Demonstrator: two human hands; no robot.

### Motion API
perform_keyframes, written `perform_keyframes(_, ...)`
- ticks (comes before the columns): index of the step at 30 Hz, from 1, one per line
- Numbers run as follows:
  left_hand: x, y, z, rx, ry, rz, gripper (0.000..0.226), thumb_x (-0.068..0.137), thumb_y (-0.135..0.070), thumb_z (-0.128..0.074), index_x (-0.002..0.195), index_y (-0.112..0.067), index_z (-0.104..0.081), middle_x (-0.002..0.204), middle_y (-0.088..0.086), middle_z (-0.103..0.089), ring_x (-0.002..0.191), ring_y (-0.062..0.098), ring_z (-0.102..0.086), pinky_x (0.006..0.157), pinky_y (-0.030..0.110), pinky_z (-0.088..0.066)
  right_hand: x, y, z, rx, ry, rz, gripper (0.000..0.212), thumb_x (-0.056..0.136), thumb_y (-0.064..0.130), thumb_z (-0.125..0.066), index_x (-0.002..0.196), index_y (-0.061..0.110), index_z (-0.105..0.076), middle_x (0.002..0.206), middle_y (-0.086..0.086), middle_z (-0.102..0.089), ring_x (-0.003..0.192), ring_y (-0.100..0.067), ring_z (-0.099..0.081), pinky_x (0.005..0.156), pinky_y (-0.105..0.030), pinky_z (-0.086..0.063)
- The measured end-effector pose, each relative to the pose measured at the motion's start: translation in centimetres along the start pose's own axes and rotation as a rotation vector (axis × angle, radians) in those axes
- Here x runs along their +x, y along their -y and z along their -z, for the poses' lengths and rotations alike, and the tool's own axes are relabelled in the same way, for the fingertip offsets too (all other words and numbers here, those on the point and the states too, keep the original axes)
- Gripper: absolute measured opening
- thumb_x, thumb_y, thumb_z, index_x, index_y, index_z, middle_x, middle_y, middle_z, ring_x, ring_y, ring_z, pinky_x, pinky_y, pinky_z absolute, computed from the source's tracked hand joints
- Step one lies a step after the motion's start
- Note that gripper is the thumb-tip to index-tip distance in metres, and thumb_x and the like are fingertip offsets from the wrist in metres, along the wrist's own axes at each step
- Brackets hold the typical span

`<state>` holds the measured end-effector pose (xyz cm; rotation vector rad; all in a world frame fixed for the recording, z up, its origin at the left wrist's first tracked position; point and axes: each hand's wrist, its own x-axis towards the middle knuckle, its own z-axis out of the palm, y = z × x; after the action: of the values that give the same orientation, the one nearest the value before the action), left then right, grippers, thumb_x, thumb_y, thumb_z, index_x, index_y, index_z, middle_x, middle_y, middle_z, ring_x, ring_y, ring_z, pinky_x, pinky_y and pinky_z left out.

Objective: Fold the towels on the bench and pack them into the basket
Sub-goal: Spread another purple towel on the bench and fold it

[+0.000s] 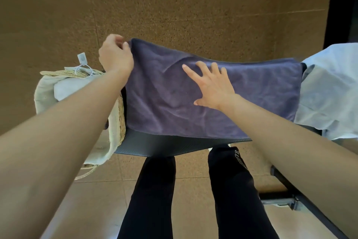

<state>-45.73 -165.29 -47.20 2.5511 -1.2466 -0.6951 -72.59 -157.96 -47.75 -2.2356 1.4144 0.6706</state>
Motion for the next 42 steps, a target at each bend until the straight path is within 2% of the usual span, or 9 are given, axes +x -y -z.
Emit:
perform_keyframes(3, -1.1, 0.7, -0.8, 0.103, -0.035, -0.041, 0.045, 0.096, -0.02, -0.057, 0.14, -0.014, -0.051, 0.142, 0.011, -0.049, 0.128, 0.029, -0.049, 0.107, 0.031, -0.033, 0.0, -0.8, -0.3, 0.003, -0.01, -0.004, 0.122, 0.07, 0.064, -0.079, 0.16, 0.036, -0.002, 0.162, -0.006, -0.022, 0.127, -0.038, -0.036, 0.096, -0.049, -0.037)
perform_keyframes(8, -9.4, 3.5, -2.8, 0.251, 0.193, -0.558, 0.045, 0.086, -0.021, -0.064, 0.13, -0.017, -0.059, 0.135, 0.012, -0.053, 0.117, 0.036, -0.048, 0.101, 0.048, -0.044, -1.0, -1.1, -1.2, 0.047, -0.017, -0.012, 0.116, 0.073, 0.056, -0.081, 0.16, 0.034, -0.009, 0.168, -0.004, -0.007, 0.141, -0.041, -0.025, 0.105, -0.054, -0.033)
perform_keyframes(12, -13.0, 6.3, -3.3, 0.439, 0.326, -0.462, 0.072, 0.087, -0.036, -0.069, 0.153, -0.031, -0.039, 0.164, 0.003, -0.028, 0.134, 0.04, -0.036, 0.097, 0.057, -0.048, -1.0, -1.5, -1.4, 0.096, -0.002, -0.03, 0.115, 0.073, 0.06, -0.078, 0.159, 0.038, -0.006, 0.168, -0.003, -0.009, 0.145, -0.042, -0.022, 0.108, -0.055, -0.029)
perform_keyframes(17, -13.0, 6.3, -2.9, 0.488, 0.343, -0.307, 0.082, 0.086, -0.047, -0.066, 0.155, -0.039, -0.024, 0.169, 0.002, -0.012, 0.132, 0.039, -0.034, 0.092, 0.058, -0.048, 0.7, -3.3, -0.5, 0.197, 0.095, -0.179, 0.114, 0.071, 0.069, -0.072, 0.159, 0.038, -0.007, 0.148, -0.003, -0.043, 0.129, -0.038, -0.04, 0.103, -0.054, -0.031)
perform_keyframes(22, -13.1, 3.7, -2.9, 0.463, 0.248, -0.341, 0.072, 0.084, -0.04, -0.068, 0.149, -0.023, -0.04, 0.158, 0.007, -0.034, 0.125, 0.038, -0.041, 0.097, 0.051, -0.042, -1.3, -4.5, 0.1, 0.417, -0.053, -0.192, 0.093, 0.081, 0.051, -0.074, 0.158, 0.033, -0.026, 0.152, 0.003, -0.04, 0.137, -0.027, -0.034, 0.107, -0.048, -0.029)
perform_keyframes(26, -16.6, 0.9, -4.7, 0.276, 0.216, -0.568, 0.05, 0.083, -0.026, -0.068, 0.132, -0.015, -0.059, 0.122, 0.008, -0.059, 0.105, 0.034, -0.05, 0.086, 0.045, -0.048, -6.2, -7.6, -2.1, 0.648, -0.368, -0.493, 0.055, 0.087, 0.036, -0.068, 0.14, 0.024, -0.055, 0.135, -0.004, -0.054, 0.124, -0.029, -0.047, 0.098, -0.046, -0.04)
perform_keyframes(30, -24.1, -2.7, -8.3, 0.084, 0.413, -0.597, 0.03, 0.084, -0.017, -0.069, 0.114, -0.015, -0.068, 0.104, 0.004, -0.065, 0.096, 0.03, -0.054, 0.08, 0.045, -0.052, -11.4, -12.9, -5.2, 0.785, -0.412, -0.756, 0.042, 0.089, 0.026, -0.065, 0.129, 0.013, -0.061, 0.127, -0.01, -0.058, 0.117, -0.027, -0.056, 0.104, -0.036, -0.042)
perform_keyframes(35, -33.2, -7.4, -12.8, 0.117, 0.891, -0.461, 0.035, 0.097, -0.026, -0.058, 0.132, -0.026, -0.06, 0.124, -0.005, -0.059, 0.115, 0.02, -0.049, 0.093, 0.036, -0.047, -13.4, -17.4, -7.6, 0.791, -0.326, -0.798, 0.052, 0.089, 0.027, -0.068, 0.136, 0.012, -0.053, 0.13, -0.008, -0.059, 0.113, -0.026, -0.06, 0.101, -0.039, -0.048)
perform_keyframes(42, -39.3, -13.0, -18.0, 0.148, 0.98, -0.592, 0.069, 0.096, -0.027, -0.061, 0.157, -0.03, -0.029, 0.142, 0.004, -0.042, 0.122, 0.026, -0.044, 0.092, 0.042, -0.051, -11.4, -21.6, -7.2, 0.772, -0.317, -0.778, 0.037, 0.088, 0.024, -0.071, 0.119, 0.012, -0.055, 0.112, -0.008, -0.063, 0.105, -0.026, -0.058, 0.09, -0.034, -0.043)
